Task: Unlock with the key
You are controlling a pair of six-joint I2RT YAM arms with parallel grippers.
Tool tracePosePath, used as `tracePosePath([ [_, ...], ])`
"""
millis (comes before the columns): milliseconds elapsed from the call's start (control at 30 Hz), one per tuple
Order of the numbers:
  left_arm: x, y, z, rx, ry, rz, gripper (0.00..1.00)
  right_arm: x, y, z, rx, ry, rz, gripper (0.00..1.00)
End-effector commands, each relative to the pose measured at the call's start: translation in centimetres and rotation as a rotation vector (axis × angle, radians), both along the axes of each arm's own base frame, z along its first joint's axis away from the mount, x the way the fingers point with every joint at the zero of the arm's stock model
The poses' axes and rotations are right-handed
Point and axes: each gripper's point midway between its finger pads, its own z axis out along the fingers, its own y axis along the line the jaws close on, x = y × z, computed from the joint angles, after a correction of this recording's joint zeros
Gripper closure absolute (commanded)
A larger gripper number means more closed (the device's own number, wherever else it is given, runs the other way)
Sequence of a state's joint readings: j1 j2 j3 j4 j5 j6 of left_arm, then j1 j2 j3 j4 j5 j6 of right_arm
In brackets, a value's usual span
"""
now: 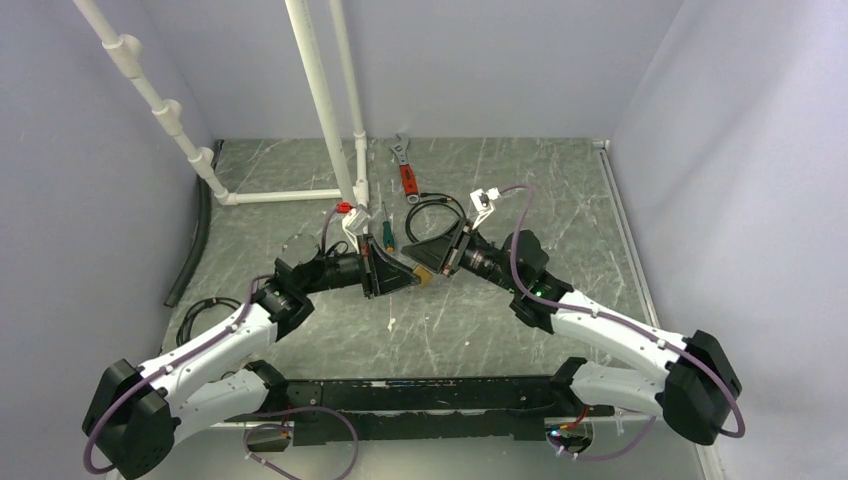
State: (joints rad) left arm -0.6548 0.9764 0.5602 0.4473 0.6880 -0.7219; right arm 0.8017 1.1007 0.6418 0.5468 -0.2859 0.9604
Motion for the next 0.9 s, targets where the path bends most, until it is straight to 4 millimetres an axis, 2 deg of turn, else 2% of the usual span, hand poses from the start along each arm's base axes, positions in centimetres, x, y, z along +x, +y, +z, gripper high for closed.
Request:
tracePosePath([
  [0,0.6,0.0,1.1,-0.018,-0.042,0.016,1.00,-0.6,-1.1,1.0,-0.025,-0.109,-0.012,0.61],
  [67,0.8,-0.2,1.0,-0.021,-0.035,0.019,1.00,-0.7,-1.2,0.9,-0.039,-0.120,-0.011,0.54],
  [133,1.1,-0.3,0.8,-0.020,-0.024,0.026,1.00,-0.7,-1.4,0.7,-0.053,-0.122,-0.015,0.53],
  [233,1.4,-0.3,0.6,-0.017,-0.018,0.037,1.00,-0.8,-1.7,0.6,-0.059,-0.124,-0.023,0.54],
  [333,1.4,-0.4,0.5,-0.019,-0.016,0.037,1.00,-0.9,-1.6,0.5,-0.061,-0.123,-0.016,0.61],
  [500,1.4,-0.4,0.7,-0.033,-0.008,0.040,1.00,-0.9,-1.4,-0.1,-0.068,-0.118,-0.004,0.65],
  [533,1.5,-0.3,0.7,-0.034,-0.002,0.045,1.00,-0.9,-1.4,-0.3,-0.071,-0.114,-0.004,0.67],
  [800,2.6,-0.1,-0.4,-0.017,0.077,0.123,1.00,-1.3,-1.1,-1.8,-0.084,-0.099,0.025,1.00],
  [833,2.6,0.0,-0.7,-0.013,0.081,0.127,0.98,-1.2,-1.2,-2.1,-0.092,-0.093,0.020,1.00],
  [867,2.7,0.1,-1.0,-0.004,0.085,0.135,0.91,-1.2,-1.2,-2.4,-0.103,-0.087,0.017,1.00],
])
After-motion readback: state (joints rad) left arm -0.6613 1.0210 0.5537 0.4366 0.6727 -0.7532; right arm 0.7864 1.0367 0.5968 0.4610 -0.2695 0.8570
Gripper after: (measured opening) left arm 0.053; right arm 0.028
